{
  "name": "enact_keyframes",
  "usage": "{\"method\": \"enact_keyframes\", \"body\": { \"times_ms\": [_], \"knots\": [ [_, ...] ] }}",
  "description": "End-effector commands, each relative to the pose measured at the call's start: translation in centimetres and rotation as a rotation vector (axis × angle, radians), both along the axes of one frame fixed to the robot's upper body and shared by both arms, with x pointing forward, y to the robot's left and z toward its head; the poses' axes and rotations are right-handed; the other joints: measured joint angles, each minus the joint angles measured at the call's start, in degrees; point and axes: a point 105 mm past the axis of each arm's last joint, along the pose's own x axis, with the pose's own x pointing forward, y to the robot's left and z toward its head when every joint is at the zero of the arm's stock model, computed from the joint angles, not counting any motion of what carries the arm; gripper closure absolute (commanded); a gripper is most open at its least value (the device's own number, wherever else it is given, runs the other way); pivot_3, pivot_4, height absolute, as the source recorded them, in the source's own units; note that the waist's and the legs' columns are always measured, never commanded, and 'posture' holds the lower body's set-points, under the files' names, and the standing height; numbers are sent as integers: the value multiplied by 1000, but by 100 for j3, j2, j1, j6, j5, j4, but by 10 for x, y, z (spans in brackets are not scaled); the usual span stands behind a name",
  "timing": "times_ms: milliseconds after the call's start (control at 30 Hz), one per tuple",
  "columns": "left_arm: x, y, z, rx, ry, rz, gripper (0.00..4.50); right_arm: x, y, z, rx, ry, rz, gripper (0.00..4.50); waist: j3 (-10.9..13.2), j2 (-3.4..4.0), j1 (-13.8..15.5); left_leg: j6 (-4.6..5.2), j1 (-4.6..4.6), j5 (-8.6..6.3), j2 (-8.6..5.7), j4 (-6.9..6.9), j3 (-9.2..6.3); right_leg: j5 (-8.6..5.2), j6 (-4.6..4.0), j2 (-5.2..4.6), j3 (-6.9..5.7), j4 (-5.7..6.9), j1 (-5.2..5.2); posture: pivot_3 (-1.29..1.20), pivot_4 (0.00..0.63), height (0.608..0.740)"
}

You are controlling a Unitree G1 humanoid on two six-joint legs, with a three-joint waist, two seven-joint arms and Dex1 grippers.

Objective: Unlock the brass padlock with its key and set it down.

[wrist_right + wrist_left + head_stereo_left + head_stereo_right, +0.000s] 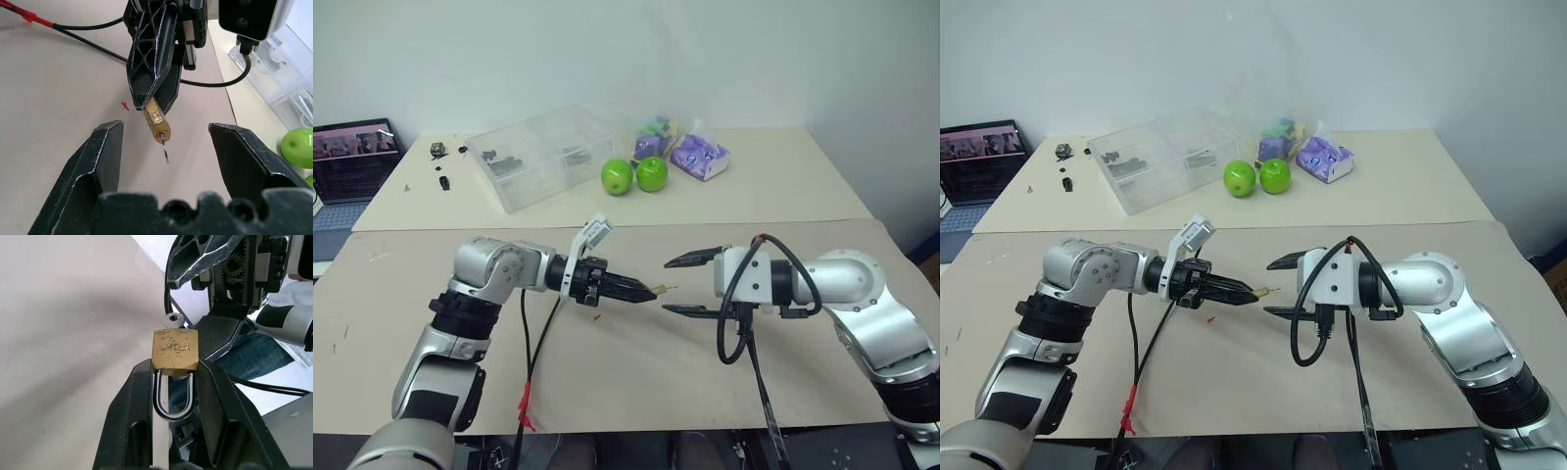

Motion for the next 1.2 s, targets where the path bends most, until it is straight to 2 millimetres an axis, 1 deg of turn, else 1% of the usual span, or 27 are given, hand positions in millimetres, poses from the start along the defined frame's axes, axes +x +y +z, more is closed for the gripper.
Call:
{"method": "enact_keyframes", "body": {
  "times_ms": [33, 167, 233, 267, 467, 533, 1067, 1133, 1167, 1200],
  "knots": [
    [-1, 0, 10, -10, -49, -25, 3700, -4, 6, 9, 22, -43, 21, 1151, 0, 0, 0, 0, 0, 0, 0, 0, 0, 0, 0, 0, 0, 0, 0, 0, 150, 740],
    [-1, 0, 10, -8, -54, -34, 3700, -5, 9, 7, 31, -37, 24, 1151, 0, 0, -1, 0, 0, 0, 0, 0, 0, 0, 0, 0, 0, 1, 0, 0, 150, 740],
    [-1, 0, 10, -7, -55, -36, 3700, -5, 9, 7, 34, -34, 24, 1654, 0, 0, 0, 0, 0, 0, 0, 0, 0, 0, 0, 0, 0, 1, 0, 0, 150, 740],
    [-1, 0, 10, -6, -55, -36, 3700, -4, 9, 7, 35, -33, 23, 1795, 0, 0, 0, 0, 0, 0, 0, 0, 0, 0, 0, 0, 0, 1, 0, 0, 150, 740],
    [-3, 0, 9, 0, -52, -48, 3700, -5, 9, 5, 36, -24, 21, 3899, 0, 0, -1, 0, 0, 0, 0, 0, 0, 0, 0, 0, 0, 1, 0, 0, 150, 740],
    [-3, -1, 8, 3, -50, -52, 3700, -5, 9, 4, 35, -21, 20, 4408, 0, 0, -3, 0, 0, 0, 0, 0, 0, 0, 0, 0, 0, 2, -1, 0, 150, 740],
    [-2, -2, 10, 9, -64, -61, 3700, -2, 15, 2, 54, -9, 20, 4497, 0, 0, -2, 0, 0, 0, 0, 0, 0, 0, 0, 0, 0, 4, -1, 0, 150, 740],
    [-2, -2, 10, 10, -65, -61, 3700, -1, 16, 2, 57, -9, 17, 3529, 0, 0, -2, 0, 0, 0, 0, 0, 0, 0, 0, 1, 0, 4, -1, 0, 150, 740],
    [-2, -2, 10, 10, -65, -62, 3700, -1, 17, 3, 59, -15, 15, 3369, 0, 0, -2, 0, 1, 0, 0, 0, 0, 0, 0, 1, 0, 4, -1, 0, 150, 740],
    [-3, -2, 10, 10, -65, -62, 3700, 0, 17, 3, 60, -18, 13, 3005, 0, 0, -1, 0, 0, 0, 0, 1, 0, 0, 0, 1, 0, 4, -1, 0, 150, 740]
  ]
}}
